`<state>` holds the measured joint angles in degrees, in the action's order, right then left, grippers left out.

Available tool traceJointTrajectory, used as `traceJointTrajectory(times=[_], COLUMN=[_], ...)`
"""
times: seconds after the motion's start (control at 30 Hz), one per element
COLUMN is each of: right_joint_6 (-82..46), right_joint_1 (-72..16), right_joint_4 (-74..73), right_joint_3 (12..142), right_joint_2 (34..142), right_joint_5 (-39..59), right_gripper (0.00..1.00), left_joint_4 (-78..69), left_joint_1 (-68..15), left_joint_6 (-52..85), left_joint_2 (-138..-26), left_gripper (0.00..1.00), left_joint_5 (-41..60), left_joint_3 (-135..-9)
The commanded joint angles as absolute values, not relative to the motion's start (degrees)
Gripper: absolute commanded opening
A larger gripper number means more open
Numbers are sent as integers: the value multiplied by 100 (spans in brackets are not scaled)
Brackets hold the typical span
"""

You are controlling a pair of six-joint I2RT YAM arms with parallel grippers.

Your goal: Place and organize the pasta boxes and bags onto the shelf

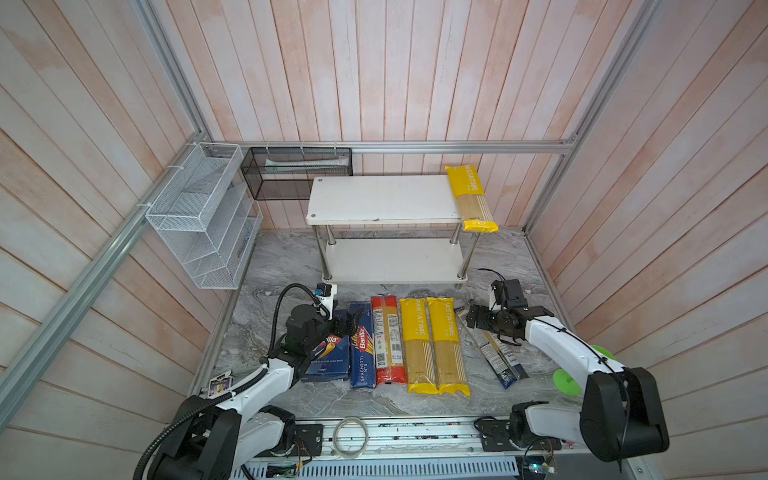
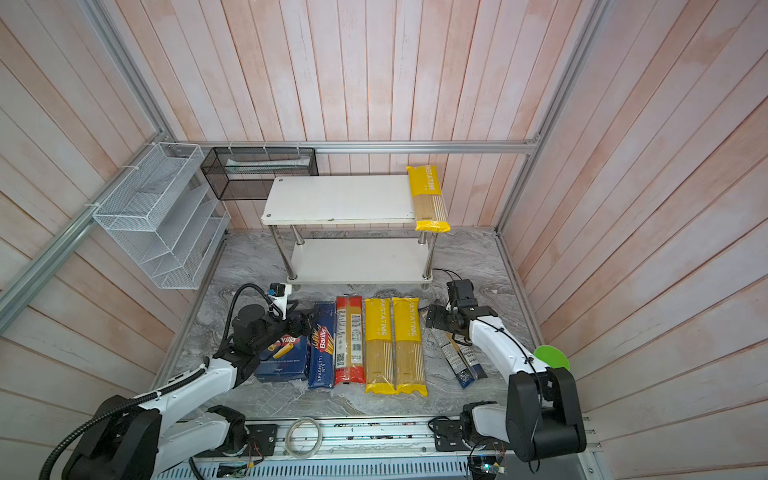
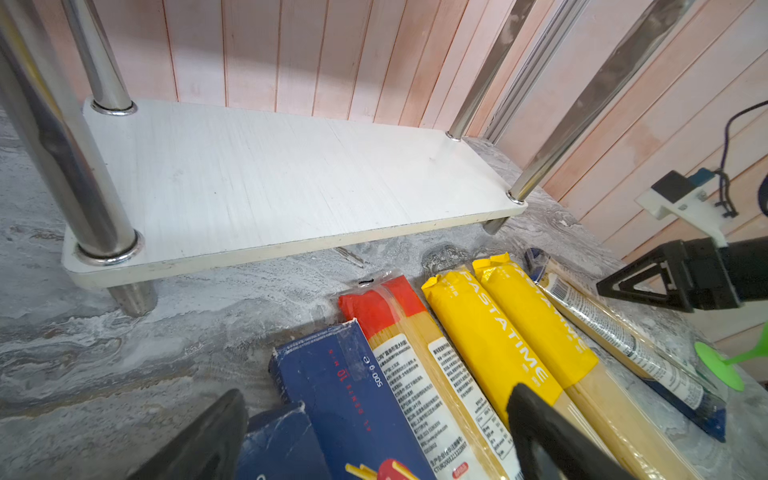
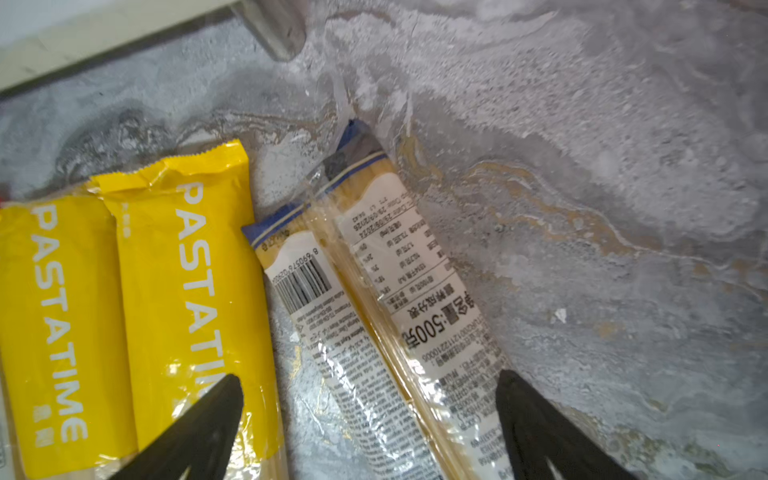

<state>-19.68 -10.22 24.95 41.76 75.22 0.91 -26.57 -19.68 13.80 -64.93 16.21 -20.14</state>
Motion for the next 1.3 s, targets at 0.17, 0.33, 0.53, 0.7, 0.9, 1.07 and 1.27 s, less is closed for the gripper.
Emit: traceJointTrajectory(times=[0.17, 0.33, 0.53, 0.7, 0.9, 1.07, 1.27], right_joint_6=[-1533, -1492, -1641, -1816, -1754, -1773, -2005], right_joint_1=[-1237, -1257, -1104, -366, 192, 188, 123], right_joint_4=[2530, 2243, 1986, 1595, 1401, 1528, 1857], right_joint_3=[4668, 4735, 4746, 4678, 4667, 4377, 3969], right_joint_2=[8375, 8731, 9074, 9267, 9046, 8521, 8307], right_joint_5=[-671, -774, -1001, -418, 235, 518, -57], right_gripper=[95, 95, 96, 95, 96, 97, 98], left_joint_4=[-2717, -2707, -2707, -2716, -2709, -2692, -2733], left_joint_1=[-1993, -1995, -1998, -1995, -2000, -1997, -1995], left_joint_6=[1393, 1377, 1371, 1370, 1359, 1354, 1379], left_joint_2=[-6535, -6528, -6532, -6478, -6508, -6514, -6551], left_gripper=[100, 100, 100, 100, 100, 100, 100], left_joint_5=[1635, 1608, 1594, 1569, 1564, 1568, 1584], left_joint_3=[-2100, -2099, -2096, -2074, -2087, -2092, -2092])
